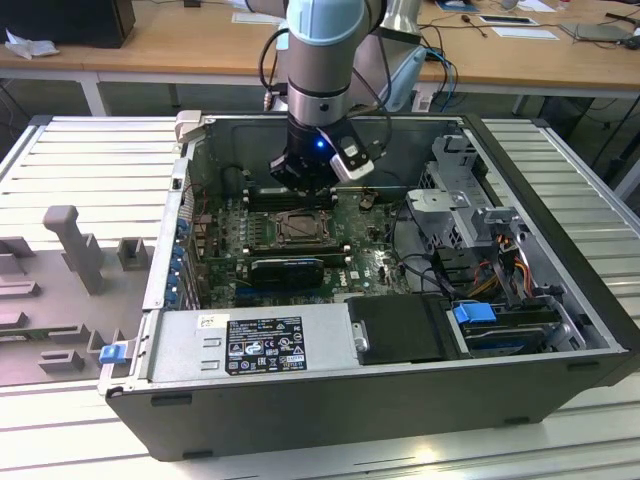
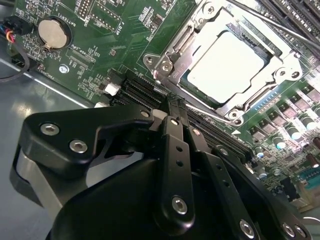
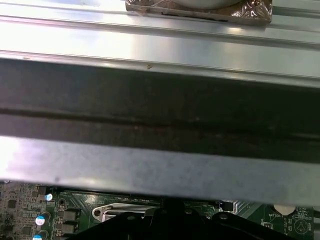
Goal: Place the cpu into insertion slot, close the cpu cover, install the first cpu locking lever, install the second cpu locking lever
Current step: 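Install the first cpu locking lever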
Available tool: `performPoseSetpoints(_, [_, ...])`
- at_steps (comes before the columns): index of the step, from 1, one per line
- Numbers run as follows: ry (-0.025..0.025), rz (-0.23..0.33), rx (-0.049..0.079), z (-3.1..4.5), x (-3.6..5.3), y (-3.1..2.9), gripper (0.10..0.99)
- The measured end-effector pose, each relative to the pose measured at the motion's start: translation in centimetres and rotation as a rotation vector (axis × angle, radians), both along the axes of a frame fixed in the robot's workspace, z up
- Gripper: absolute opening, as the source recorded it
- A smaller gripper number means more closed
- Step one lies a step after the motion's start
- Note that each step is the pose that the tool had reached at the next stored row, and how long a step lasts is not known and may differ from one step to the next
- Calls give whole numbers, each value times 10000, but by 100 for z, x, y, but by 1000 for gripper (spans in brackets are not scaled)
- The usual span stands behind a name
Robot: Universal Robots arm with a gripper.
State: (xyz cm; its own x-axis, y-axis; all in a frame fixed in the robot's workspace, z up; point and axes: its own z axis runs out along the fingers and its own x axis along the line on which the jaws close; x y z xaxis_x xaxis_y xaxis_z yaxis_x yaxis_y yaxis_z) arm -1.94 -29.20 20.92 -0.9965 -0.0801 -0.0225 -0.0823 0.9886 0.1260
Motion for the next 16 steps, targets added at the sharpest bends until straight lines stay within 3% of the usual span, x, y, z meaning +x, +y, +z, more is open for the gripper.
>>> performPoseSetpoints(6, [1, 2, -171, -40, 12, 0, 106])
performPoseSetpoints(16, [1, 2, -179, -56, 16, -1, 106])
